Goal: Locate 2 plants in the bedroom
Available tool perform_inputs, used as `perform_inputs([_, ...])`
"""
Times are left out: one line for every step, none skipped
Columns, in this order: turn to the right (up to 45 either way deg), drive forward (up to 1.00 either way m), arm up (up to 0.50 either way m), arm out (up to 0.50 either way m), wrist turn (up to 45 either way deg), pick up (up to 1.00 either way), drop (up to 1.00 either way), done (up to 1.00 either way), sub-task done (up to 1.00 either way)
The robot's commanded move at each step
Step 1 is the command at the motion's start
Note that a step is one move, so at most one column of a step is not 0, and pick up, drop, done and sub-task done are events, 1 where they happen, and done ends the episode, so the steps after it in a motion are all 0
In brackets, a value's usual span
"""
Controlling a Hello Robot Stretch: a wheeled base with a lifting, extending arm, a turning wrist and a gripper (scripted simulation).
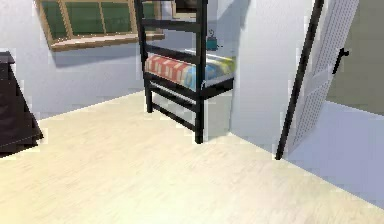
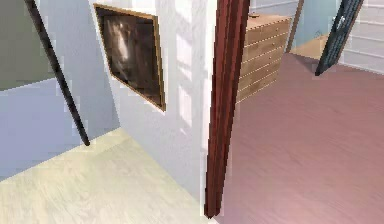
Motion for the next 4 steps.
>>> perform_inputs([3.0,0.0,0.0,0.0,0.0,0.0,0.0,0.0,0.0])
perform_inputs([0.0,0.45,0.0,0.0,0.0,0.0,0.0,0.0,0.0])
perform_inputs([-45.0,0.0,0.0,0.0,0.0,0.0,0.0,0.0,0.0])
perform_inputs([-45.0,0.0,0.0,0.0,0.0,0.0,0.0,0.0,0.0])
